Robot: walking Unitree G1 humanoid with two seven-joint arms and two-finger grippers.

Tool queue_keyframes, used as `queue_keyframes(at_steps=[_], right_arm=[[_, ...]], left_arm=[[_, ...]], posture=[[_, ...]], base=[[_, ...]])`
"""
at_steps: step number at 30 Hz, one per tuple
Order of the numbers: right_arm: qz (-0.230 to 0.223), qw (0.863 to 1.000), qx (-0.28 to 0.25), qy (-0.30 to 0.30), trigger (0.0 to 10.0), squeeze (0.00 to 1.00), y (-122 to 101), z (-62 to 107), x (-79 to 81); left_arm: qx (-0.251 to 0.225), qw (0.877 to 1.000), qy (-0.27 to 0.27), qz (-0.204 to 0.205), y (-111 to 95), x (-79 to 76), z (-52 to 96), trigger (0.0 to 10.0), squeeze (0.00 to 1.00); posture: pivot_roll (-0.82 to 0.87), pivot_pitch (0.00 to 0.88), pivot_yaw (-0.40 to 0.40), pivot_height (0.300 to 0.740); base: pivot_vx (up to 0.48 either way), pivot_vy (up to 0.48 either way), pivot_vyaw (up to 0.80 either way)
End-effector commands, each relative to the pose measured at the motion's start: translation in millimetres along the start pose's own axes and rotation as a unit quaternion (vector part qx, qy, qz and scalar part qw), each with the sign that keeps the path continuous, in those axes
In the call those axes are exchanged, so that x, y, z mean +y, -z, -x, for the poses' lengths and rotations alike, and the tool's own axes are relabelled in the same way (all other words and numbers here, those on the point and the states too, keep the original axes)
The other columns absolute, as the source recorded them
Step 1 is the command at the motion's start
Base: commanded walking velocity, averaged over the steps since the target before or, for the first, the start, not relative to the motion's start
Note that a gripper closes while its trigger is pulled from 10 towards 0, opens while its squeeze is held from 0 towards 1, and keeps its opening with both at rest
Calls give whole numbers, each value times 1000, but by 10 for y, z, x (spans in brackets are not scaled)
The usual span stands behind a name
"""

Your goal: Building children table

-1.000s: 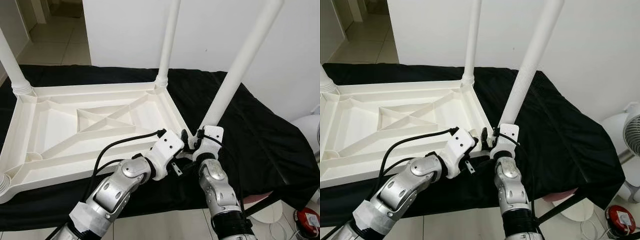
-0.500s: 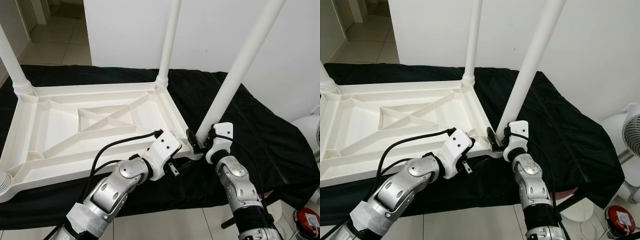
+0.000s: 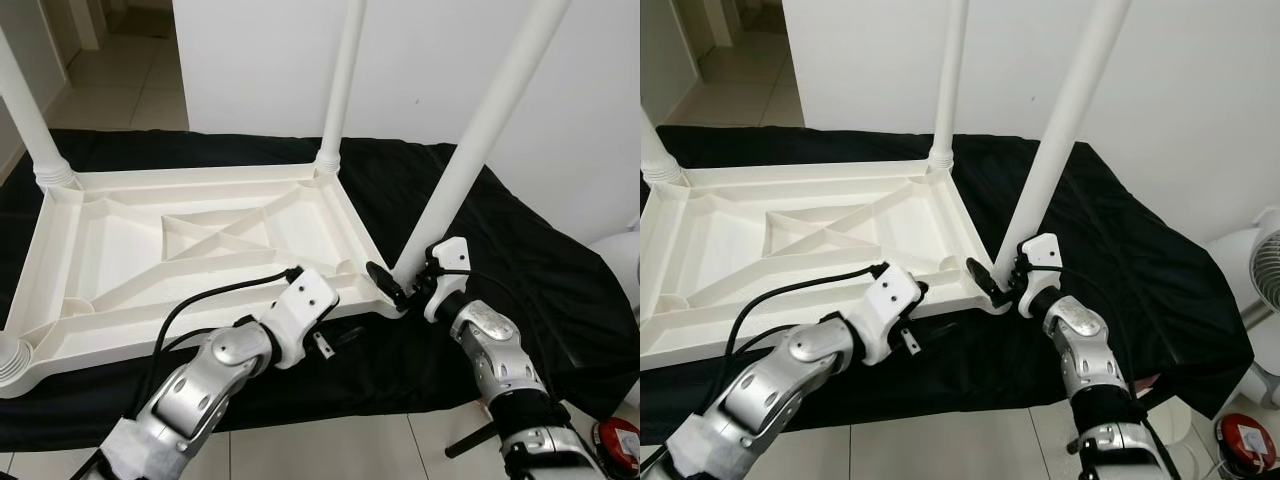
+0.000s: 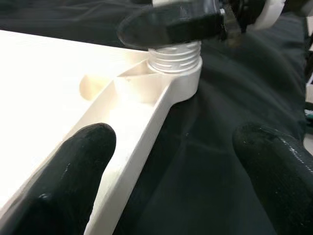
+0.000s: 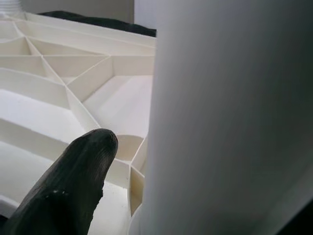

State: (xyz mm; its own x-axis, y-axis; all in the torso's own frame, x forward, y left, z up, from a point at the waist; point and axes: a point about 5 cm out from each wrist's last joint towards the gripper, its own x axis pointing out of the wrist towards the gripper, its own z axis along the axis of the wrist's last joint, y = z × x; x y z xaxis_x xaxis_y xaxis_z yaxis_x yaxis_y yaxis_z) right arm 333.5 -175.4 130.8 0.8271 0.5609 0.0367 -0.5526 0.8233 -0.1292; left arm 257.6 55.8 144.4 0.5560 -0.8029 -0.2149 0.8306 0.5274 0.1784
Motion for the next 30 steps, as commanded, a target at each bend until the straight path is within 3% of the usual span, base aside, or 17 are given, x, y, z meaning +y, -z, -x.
queue_keyframes(at_steps=[1, 3, 4, 5, 7, 8, 9, 10, 20, 21, 30], right_arm=[[12, 1000, 8, -5, 10000, 0, 18, -2, -29], [12, 1000, 10, -7, 9412, 0, 26, -2, -41], [12, 1000, 12, -9, 7216, 0, 32, -1, -49], [10, 1000, 18, -12, 2706, 0, 54, 7, -53], [8, 1000, 21, -16, 2706, 0, 70, 12, -57], [6, 999, 28, -16, 706, 0, 95, 19, -58], [0, 999, 32, -17, 706, 0, 122, 25, -63], [-9, 999, 36, -19, 0, 0, 149, 37, -62], [-23, 999, 41, -27, 0, 0, 223, 70, -44], [-29, 998, 42, -21, 10000, 0, 233, 66, -31], [-52, 996, 57, 37, 10000, 0, 294, 18, 73]], left_arm=[[-3, 998, 61, 0, -26, -80, -4, 10000, 0], [-4, 998, 59, 1, -31, -78, -3, 10000, 0], [-4, 998, 58, 1, -35, -78, -3, 10000, 0], [-5, 998, 56, 2, -42, -77, -10, 10000, 0], [-6, 999, 54, 3, -47, -76, -14, 10000, 0], [-6, 999, 52, 5, -47, -76, -14, 10000, 0], [-6, 999, 51, 6, -48, -81, -11, 10000, 0], [-7, 999, 50, 7, -48, -87, -6, 10000, 0], [-8, 999, 45, 10, -58, -103, 2, 10000, 0], [-8, 999, 44, 11, -60, -98, 1, 10000, 0], [-8, 999, 39, 14, -63, -103, 0, 10000, 0]], posture=[[8, 0, -84, 740], [15, 0, -85, 740], [15, 0, -85, 740], [17, 0, -87, 740], [17, 0, -87, 740], [16, 0, -87, 740], [16, 0, -87, 740], [18, 0, -92, 740], [18, 0, -96, 740], [19, 0, -98, 740], [22, 0, -107, 740]], base=[[0, 0, 0], [0, 0, 0], [0, 0, 0], [0, 0, 0], [0, 0, 0], [0, 0, 0], [0, 0, 0], [0, 0, 0], [0, 0, 0], [0, 0, 0], [0, 0, 0]])
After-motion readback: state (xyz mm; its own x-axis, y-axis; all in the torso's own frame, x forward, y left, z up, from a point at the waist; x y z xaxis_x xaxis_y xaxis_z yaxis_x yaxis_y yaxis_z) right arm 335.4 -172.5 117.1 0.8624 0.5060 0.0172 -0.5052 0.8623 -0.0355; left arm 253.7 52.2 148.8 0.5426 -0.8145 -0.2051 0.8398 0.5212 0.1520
